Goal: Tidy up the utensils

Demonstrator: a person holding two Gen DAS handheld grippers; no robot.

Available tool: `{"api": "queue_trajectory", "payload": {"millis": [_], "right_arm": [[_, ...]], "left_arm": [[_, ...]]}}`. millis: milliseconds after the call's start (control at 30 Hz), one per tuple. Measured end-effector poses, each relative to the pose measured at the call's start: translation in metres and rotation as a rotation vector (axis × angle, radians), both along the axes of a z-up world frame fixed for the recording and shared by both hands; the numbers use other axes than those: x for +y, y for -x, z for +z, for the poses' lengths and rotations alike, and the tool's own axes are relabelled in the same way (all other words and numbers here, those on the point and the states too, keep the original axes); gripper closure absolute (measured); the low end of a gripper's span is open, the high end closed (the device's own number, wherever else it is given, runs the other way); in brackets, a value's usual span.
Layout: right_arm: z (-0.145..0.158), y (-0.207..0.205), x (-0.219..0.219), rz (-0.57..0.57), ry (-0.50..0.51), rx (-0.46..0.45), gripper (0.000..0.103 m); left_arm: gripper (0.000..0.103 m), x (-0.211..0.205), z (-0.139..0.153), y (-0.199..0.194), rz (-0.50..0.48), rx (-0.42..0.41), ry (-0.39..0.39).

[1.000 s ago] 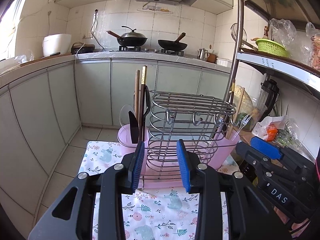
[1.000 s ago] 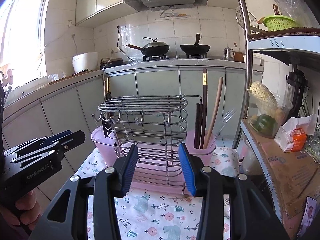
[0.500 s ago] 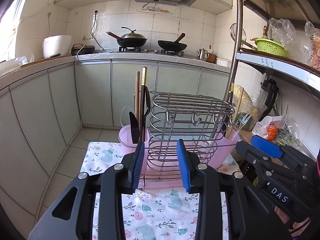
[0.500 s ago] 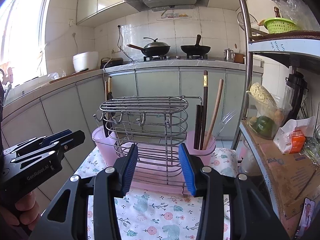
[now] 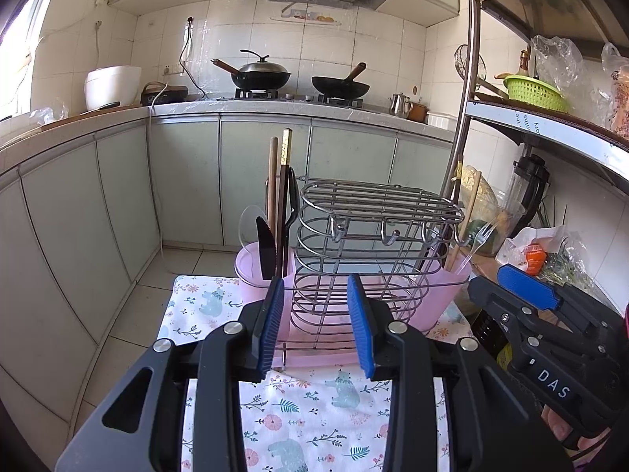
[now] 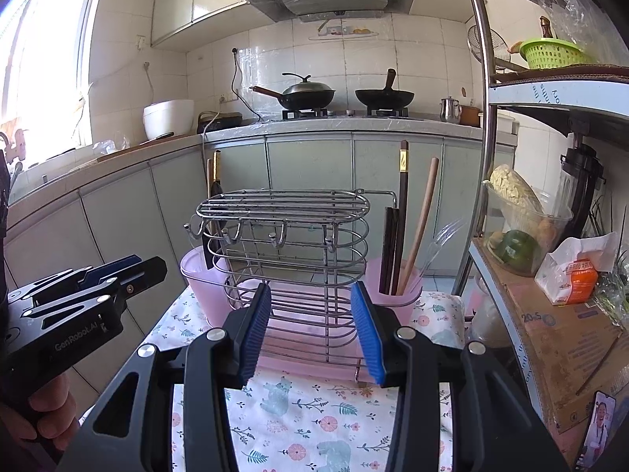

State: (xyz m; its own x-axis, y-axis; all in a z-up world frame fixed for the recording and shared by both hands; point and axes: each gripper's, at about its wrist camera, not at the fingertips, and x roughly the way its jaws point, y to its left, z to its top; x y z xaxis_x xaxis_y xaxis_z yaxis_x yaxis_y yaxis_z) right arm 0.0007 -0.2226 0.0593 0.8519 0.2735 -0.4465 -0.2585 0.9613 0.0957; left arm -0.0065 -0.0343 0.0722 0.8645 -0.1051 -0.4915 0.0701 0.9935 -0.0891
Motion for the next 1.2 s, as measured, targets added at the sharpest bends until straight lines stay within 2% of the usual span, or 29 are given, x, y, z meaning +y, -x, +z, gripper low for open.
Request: {"api": "queue_trajectory", "payload": {"millis": [1200], "right_arm": [[-0.022, -0.006, 0.000, 0.000, 0.015, 0.040, 0.061]], "left_arm": [[0.070, -0.003, -0.014, -0.006, 0.008, 0.019, -0.014]]}}
